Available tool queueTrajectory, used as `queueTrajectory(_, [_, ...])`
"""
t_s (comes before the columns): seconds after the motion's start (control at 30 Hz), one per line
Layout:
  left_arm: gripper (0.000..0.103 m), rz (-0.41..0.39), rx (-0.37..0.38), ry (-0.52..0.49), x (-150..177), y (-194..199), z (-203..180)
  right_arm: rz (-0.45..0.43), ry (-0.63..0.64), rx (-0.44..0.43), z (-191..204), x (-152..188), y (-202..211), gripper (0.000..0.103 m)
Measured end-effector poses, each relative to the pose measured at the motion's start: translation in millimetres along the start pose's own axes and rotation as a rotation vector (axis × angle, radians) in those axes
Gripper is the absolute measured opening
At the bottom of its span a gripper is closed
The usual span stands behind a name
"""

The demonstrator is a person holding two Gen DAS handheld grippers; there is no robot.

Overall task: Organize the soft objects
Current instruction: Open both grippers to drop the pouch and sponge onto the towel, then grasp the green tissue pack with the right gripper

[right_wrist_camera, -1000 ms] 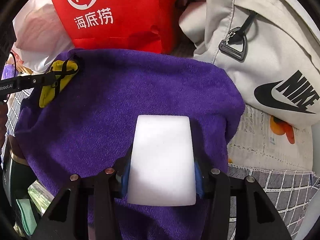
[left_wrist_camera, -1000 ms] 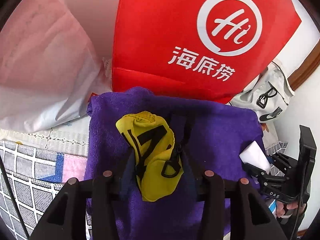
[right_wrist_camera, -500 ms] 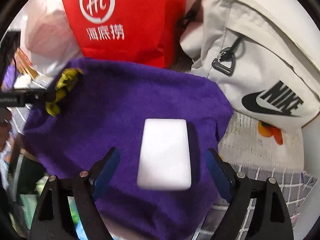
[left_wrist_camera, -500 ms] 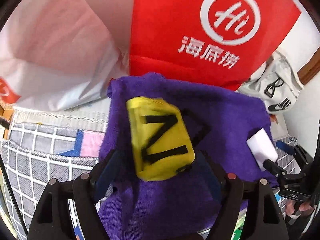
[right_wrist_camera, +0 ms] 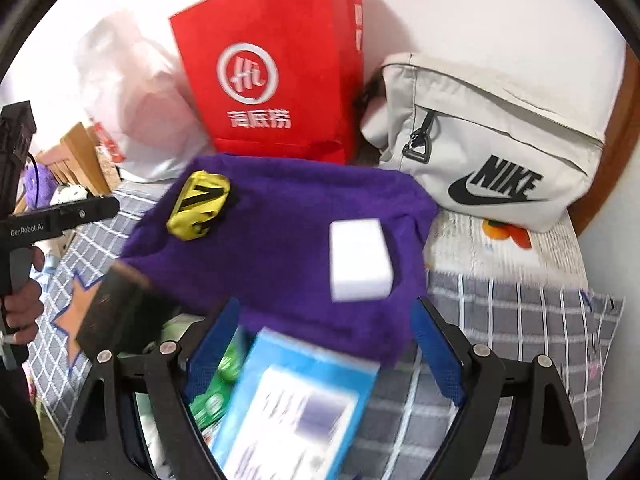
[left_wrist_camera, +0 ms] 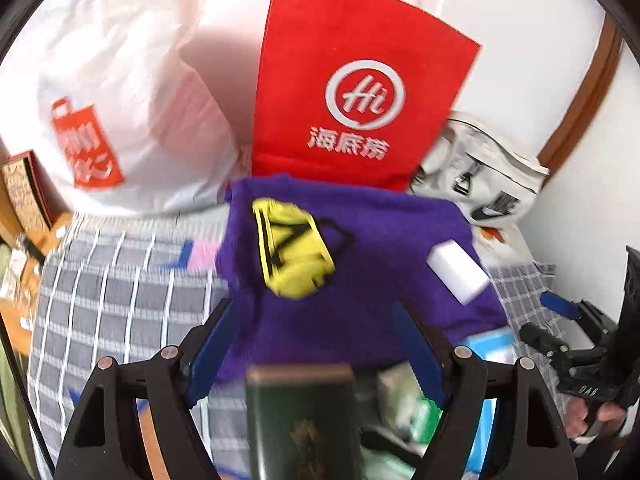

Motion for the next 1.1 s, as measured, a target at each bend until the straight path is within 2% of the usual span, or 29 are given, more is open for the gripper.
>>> queueTrajectory(0.13, [0.079, -0.006, -0.037, -0.003, 31, 20, -8, -0.011, 0.071, -0.019, 35, 28, 20, 0.081])
queueTrajectory(0.2, [0.079, -0.009, -0.072, -0.017, 48, 33, -5, -0.004, 0.086, -0.03, 48, 37, 22, 0.071])
queueTrajectory(0.3, [0.079, -0.02, -0.105, -0.045, 68, 51, 2, 0.035, 0.105, -0.055, 70, 50, 15, 0.071])
queueTrajectory(0.43, [0.079, -0.031, -0.144, -0.046, 86, 65, 25, 0.052, 0.163, -0.033, 93, 53, -2, 0.074])
queueTrajectory(0.5, [0.079, -0.022, -0.16, -0.035, 92, 65, 38, 0.061, 0.172, -0.025, 99, 50, -14, 0.079])
queueTrajectory(0.67, [0.08, -0.003, -0.204, -0.017, 104, 57, 71, 0.115, 0.222, 0.027, 107, 45, -51, 0.079])
queueTrajectory(0.77, [0.08, -0.005, -0.203, 0.007, 108, 54, 85, 0.153, 0.228, 0.046, 106, 43, -70, 0.079])
queueTrajectory(0.9, [0.08, -0.015, -0.156, 0.061, 109, 53, 97, 0.208, 0.256, 0.074, 108, 46, -91, 0.079])
queueTrajectory(1.1, [0.08, -0.018, -0.132, 0.066, 109, 48, 102, 0.265, 0.274, 0.105, 112, 49, -107, 0.082])
Point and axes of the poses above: each gripper's, at about its wrist camera, not at the fingertips, and y roughly against the way its jaws point, z to its left, x to its underside, the point moved 7 cm from there along -y, roughly the way its jaws point, and after that the axes turned 6 degrees about -z, right-handed, at the moved point
